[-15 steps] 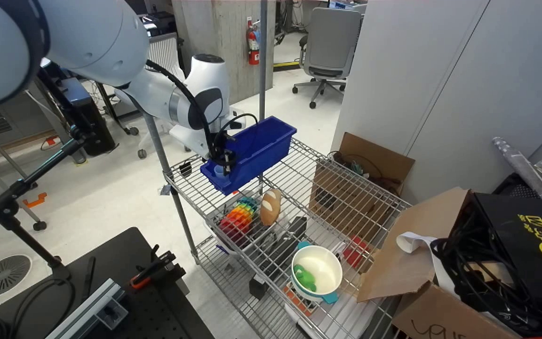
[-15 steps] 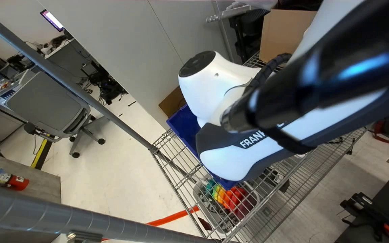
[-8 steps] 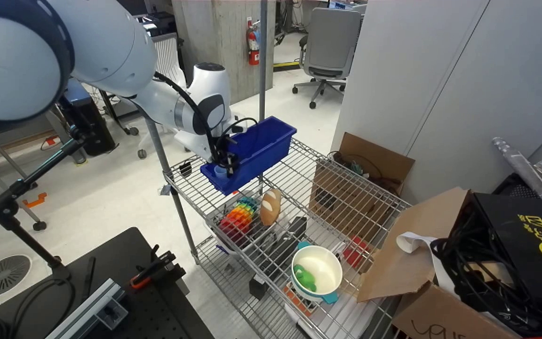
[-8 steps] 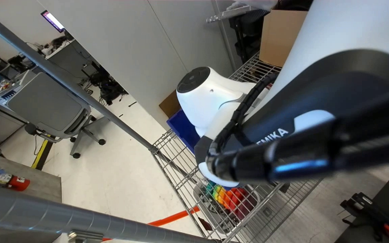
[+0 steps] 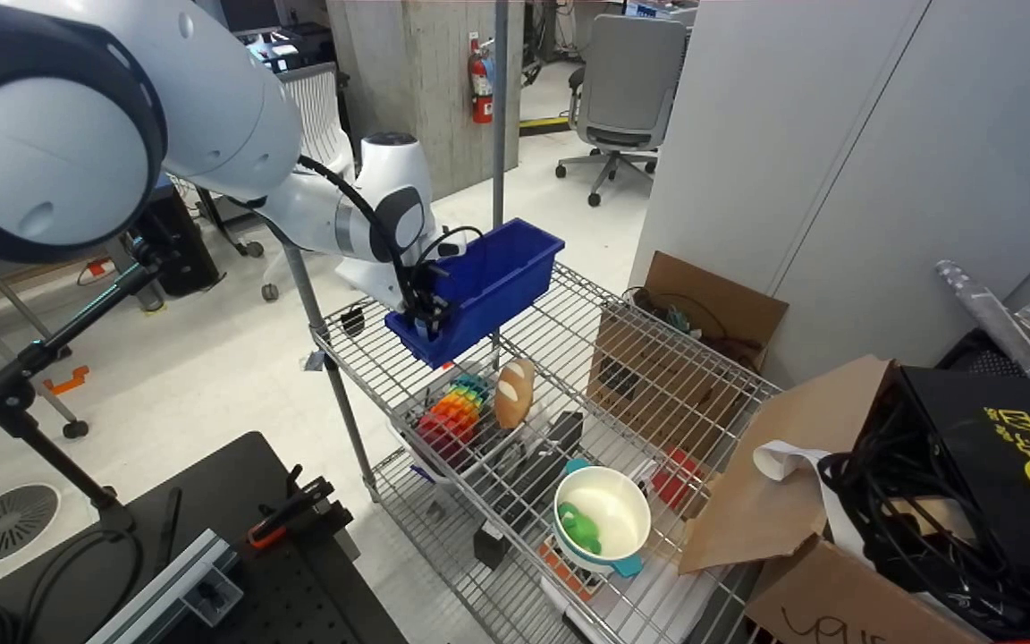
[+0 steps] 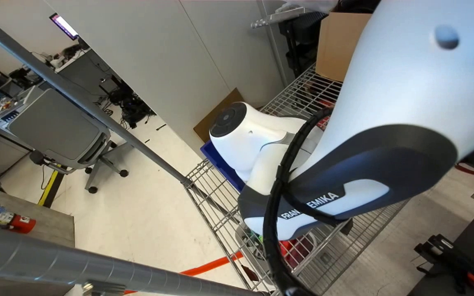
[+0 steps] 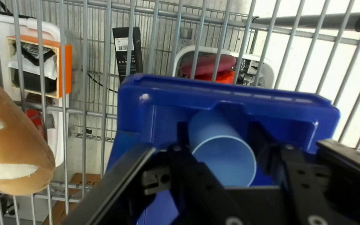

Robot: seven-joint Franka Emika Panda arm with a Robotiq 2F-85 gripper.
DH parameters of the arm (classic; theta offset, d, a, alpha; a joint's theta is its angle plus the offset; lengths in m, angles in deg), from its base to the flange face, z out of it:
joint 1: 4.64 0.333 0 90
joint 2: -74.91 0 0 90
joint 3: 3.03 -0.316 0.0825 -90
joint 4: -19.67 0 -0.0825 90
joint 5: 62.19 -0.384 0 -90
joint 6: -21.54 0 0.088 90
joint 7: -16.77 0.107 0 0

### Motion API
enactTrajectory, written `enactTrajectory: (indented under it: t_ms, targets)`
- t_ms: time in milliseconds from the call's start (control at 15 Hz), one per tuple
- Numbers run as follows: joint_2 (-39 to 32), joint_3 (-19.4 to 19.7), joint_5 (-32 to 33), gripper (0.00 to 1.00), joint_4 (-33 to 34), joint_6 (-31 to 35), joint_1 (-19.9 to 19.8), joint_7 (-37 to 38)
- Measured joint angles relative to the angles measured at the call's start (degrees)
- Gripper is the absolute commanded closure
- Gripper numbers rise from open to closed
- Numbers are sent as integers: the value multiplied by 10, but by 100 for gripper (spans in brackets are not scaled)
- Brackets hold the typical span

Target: Remove the cup from the blue tray and put it on the rack

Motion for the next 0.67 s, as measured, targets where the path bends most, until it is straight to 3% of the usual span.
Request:
enactTrajectory:
  t_ms: [267, 533, 667]
  targets:
    - [-5, 11, 20, 88, 11, 0, 14, 14]
    - [2, 13, 41, 88, 2, 2, 25, 14]
    - [25, 13, 58, 88, -34, 34, 33, 14]
